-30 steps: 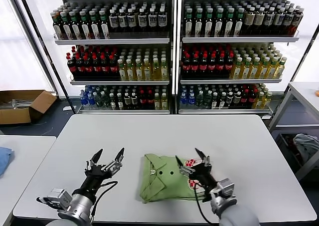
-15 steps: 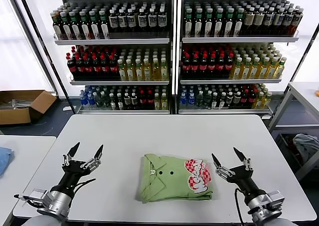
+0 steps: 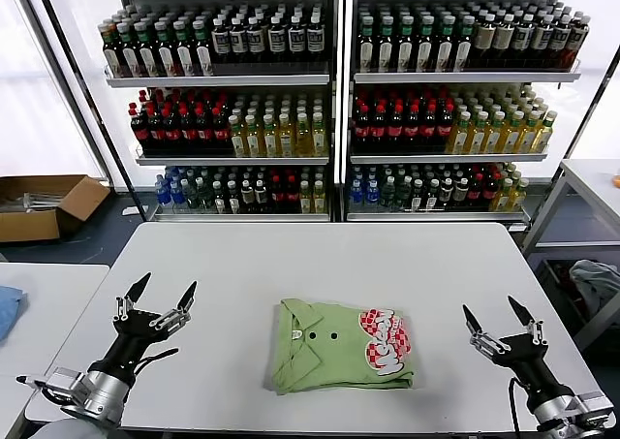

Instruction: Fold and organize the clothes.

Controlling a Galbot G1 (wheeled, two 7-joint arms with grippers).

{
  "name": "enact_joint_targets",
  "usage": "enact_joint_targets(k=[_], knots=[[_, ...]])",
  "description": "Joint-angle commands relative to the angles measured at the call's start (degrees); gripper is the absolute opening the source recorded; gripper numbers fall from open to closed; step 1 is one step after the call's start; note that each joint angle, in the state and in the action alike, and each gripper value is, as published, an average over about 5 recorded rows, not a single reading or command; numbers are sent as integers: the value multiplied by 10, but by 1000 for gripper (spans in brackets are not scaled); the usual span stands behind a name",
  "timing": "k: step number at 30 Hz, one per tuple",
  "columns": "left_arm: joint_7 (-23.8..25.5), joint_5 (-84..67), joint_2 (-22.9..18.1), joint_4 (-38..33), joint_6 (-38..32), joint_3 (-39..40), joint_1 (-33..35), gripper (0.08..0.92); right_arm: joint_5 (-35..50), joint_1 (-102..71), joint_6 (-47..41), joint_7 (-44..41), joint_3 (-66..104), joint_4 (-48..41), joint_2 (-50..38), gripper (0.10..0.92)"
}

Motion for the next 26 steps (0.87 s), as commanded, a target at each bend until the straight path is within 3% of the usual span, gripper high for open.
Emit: enact_joint_targets(k=[1, 26], knots=[[14, 7, -11, 1, -9, -9, 5, 823, 19, -9, -34, -8, 60, -13, 7, 823], [37, 13, -22, -7, -22, -79, 12, 823, 44, 1, -34, -50, 114, -32, 29, 823]])
